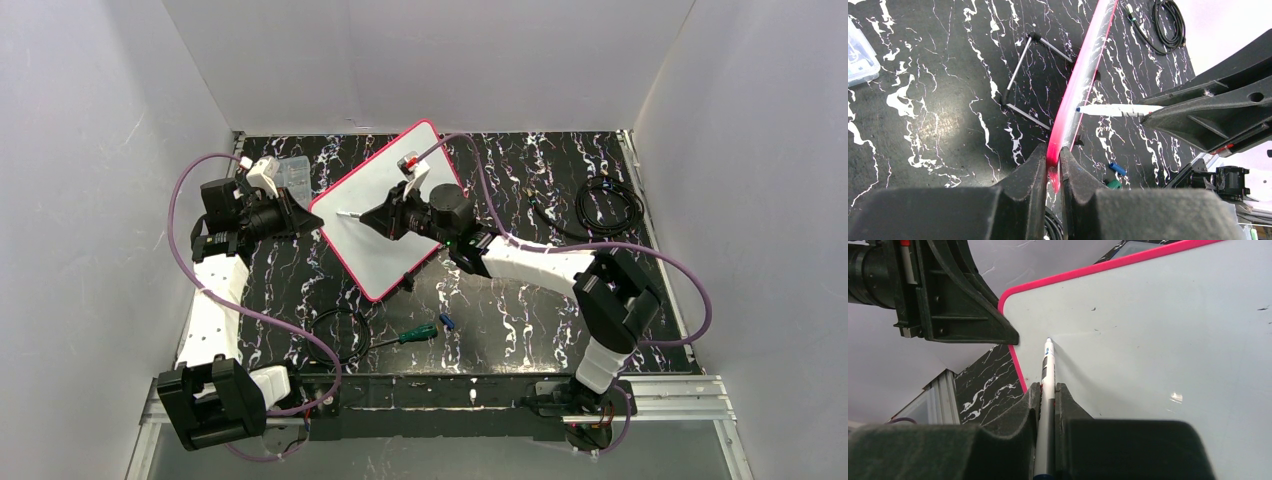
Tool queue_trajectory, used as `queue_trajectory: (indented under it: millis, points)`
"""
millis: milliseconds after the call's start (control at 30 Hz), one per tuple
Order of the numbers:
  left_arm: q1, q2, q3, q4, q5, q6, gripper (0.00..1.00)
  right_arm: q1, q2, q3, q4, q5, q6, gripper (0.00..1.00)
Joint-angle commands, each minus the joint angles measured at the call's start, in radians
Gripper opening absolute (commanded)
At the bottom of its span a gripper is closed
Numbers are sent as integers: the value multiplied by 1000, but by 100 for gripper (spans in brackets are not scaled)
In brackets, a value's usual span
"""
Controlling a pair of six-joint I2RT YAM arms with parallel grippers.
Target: Write a sentence on the whiteboard
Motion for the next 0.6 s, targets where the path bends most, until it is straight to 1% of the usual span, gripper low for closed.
queue_trajectory:
  millis: [0,267,567]
  points:
    - [3,-22,-18,-10,0,38,0,5,21,50,56,40,-14,1]
    - [3,-25,-18,-10,5,42,0,9,38,53,26,51,-30,1]
    - [3,-29,-18,-10,2,44,0,24,34,9,12,34,-42,1]
